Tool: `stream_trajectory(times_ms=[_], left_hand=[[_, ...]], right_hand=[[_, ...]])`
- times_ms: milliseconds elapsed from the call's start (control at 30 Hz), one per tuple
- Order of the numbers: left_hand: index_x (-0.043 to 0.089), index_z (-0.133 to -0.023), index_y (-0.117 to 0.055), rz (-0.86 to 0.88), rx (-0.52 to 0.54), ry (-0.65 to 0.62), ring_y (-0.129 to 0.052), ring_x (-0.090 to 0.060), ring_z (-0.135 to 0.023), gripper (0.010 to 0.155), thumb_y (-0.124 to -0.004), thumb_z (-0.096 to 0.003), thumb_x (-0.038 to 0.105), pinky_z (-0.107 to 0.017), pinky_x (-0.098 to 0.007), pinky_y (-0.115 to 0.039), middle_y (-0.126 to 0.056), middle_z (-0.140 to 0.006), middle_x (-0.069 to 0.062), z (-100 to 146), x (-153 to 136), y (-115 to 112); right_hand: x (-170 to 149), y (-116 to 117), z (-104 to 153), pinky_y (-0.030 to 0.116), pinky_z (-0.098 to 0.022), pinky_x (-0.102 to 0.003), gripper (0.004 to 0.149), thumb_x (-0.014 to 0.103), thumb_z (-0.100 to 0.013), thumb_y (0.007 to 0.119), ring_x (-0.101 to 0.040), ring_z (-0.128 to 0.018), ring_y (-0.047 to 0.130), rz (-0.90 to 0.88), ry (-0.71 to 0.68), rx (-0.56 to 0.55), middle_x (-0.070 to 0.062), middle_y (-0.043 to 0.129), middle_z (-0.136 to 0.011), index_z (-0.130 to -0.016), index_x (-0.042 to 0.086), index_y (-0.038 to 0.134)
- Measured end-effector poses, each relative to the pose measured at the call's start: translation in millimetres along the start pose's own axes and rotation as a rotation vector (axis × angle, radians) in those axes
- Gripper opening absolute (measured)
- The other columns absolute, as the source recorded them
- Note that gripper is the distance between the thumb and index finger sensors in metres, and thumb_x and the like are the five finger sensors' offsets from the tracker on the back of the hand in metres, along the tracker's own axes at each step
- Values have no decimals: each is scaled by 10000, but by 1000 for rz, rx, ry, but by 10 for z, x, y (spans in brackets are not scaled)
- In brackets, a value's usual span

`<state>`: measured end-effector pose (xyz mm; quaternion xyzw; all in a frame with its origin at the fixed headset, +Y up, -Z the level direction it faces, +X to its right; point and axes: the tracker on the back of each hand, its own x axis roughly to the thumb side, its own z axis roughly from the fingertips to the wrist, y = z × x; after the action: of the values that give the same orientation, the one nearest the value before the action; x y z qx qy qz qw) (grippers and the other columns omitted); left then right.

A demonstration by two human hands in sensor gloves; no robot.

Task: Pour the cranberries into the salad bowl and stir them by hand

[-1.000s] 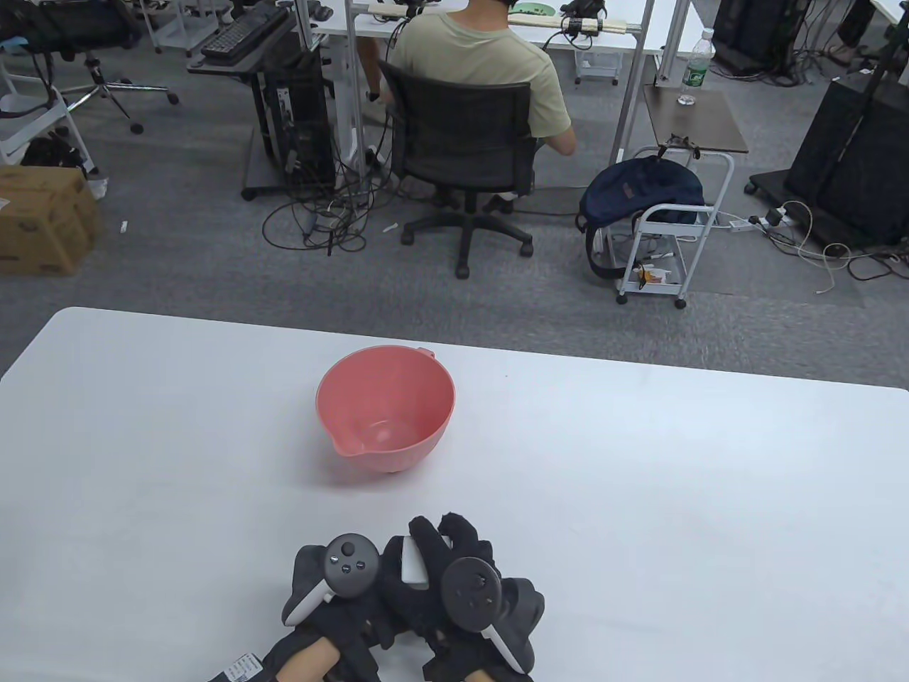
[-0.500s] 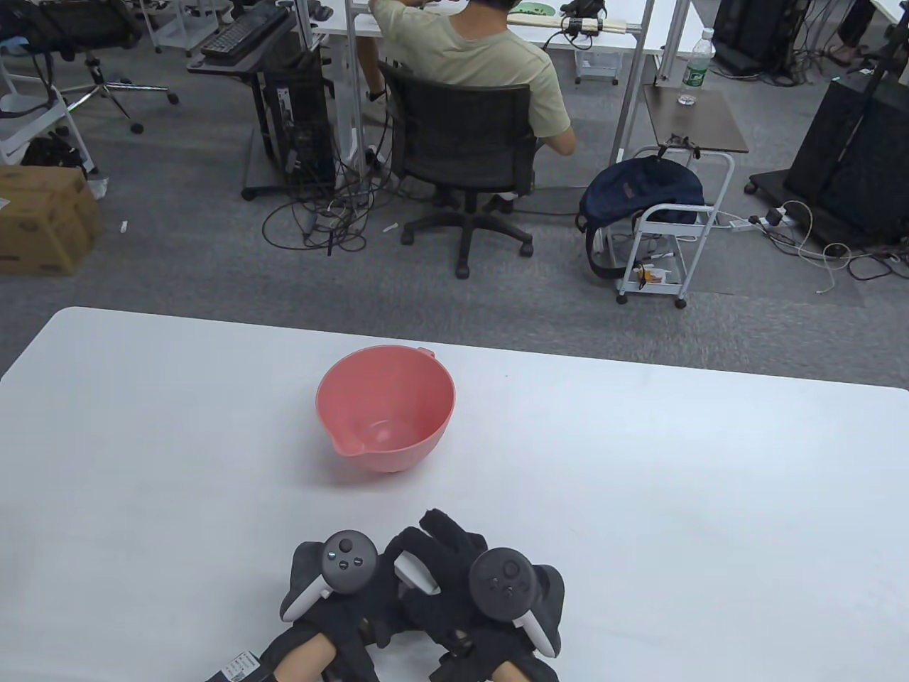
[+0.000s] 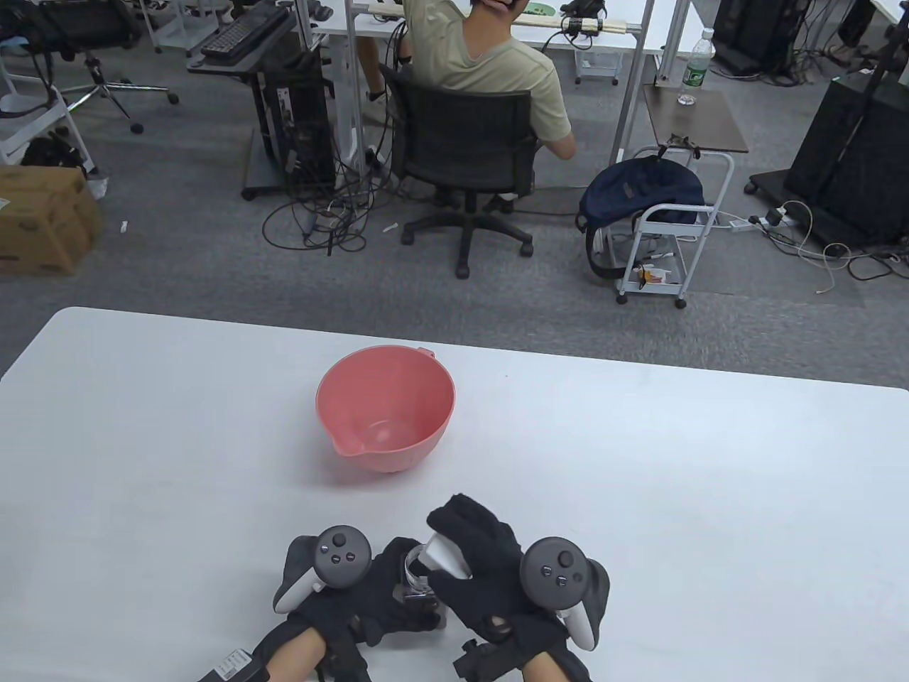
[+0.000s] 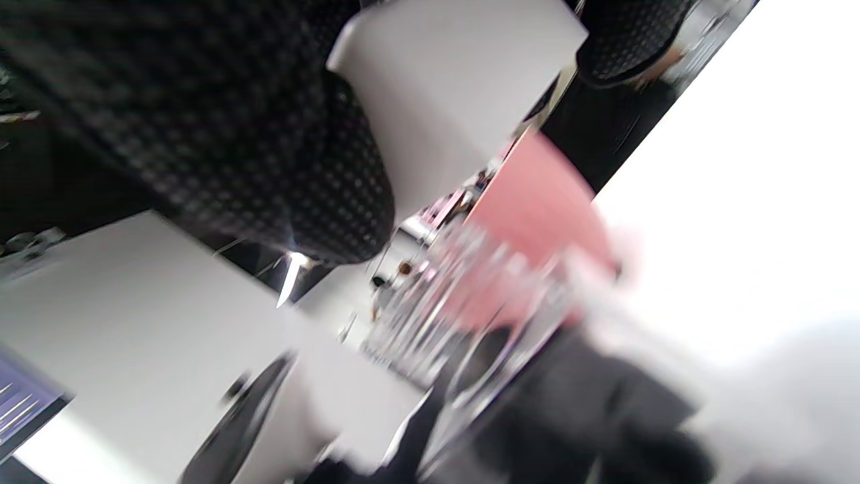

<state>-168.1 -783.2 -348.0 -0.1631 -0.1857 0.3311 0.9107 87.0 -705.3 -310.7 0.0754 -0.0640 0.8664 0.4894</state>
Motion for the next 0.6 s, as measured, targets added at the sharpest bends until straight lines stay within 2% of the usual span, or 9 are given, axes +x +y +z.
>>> stream_trajectory(times_ms=[300,433,600], left_hand=[[437,-1050,-426,128,188,-1,-854,-168,-1012,988,-984,-305,765,-780,-480,-665,-749,-1129,156,121,-88,266],[469,-1049,-425,203,261,-10,-830,-181,-1010,978,-994,-309,761,-778,-496,-664,-728,-1126,144,186,-125,409],[487,-1049,-428,285,344,-11,-809,-185,-1005,975,-1004,-311,760,-778,-506,-660,-706,-1122,140,273,-198,578]], right_hand=[[-503,-343,-31,653,-707,-565,648,410,-352,1057,-347,-952,725,255,282,-257,-40,639,-1123,-931,390,767],[-724,-417,-27,660,-702,-568,636,423,-347,1059,-349,-946,742,306,416,-299,-43,653,-1110,-916,381,778],[-979,-433,-20,643,-708,-578,631,420,-356,1055,-359,-956,726,334,576,-270,-58,645,-1112,-918,364,776]])
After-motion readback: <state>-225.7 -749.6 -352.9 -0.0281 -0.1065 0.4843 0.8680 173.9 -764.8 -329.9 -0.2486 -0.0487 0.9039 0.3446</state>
